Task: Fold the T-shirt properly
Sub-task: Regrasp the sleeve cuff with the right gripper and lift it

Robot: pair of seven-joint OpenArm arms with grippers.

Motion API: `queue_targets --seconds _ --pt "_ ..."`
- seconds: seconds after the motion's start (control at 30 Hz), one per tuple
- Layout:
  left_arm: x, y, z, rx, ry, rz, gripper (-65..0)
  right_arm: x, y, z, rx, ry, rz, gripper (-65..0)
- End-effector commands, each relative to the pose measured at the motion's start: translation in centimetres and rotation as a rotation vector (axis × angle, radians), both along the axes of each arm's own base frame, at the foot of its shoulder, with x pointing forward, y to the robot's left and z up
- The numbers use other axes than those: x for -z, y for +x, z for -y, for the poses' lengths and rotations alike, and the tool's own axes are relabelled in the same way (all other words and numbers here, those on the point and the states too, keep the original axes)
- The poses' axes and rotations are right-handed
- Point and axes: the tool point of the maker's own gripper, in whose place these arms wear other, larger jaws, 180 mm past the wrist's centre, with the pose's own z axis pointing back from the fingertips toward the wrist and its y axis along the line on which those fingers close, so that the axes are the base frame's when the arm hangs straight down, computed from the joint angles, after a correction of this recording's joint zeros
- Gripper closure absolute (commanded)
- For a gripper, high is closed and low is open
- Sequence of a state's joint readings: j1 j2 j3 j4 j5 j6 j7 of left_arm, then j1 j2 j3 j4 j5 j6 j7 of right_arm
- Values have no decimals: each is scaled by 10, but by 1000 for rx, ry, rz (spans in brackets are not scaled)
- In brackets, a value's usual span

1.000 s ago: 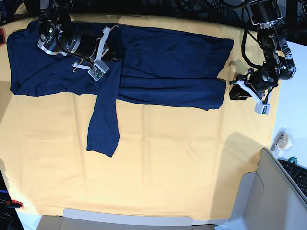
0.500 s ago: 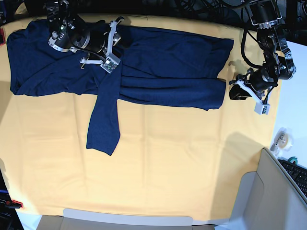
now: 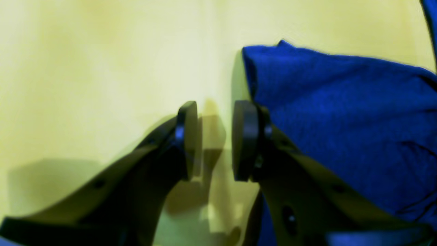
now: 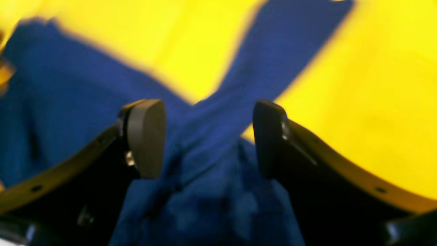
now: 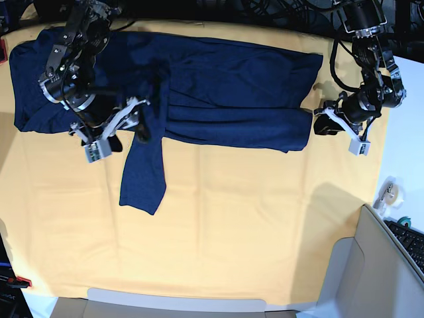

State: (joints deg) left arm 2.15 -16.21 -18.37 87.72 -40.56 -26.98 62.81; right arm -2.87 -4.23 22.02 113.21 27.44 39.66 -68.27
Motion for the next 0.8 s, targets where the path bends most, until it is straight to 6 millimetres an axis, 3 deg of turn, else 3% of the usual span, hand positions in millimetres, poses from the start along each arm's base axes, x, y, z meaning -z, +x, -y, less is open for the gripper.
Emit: queue_targets --seconds 0.0,0.13,0.23,0.6,0.77 --pt "-12 8 -5 -1 10 43 -185 -11 12 7 48 50 48 -396" --pt "-12 8 -5 -1 10 43 -185 8 38 50 301 238 -20 -395" --pt "-12 8 -5 -1 10 43 -185 25 58 60 371 353 -75 -395" --pt "-12 7 -5 0 10 42 -185 61 112 40 407 643 -178 -395" --pt "-12 7 -5 0 10 42 -185 73 117 50 554 717 -209 -394"
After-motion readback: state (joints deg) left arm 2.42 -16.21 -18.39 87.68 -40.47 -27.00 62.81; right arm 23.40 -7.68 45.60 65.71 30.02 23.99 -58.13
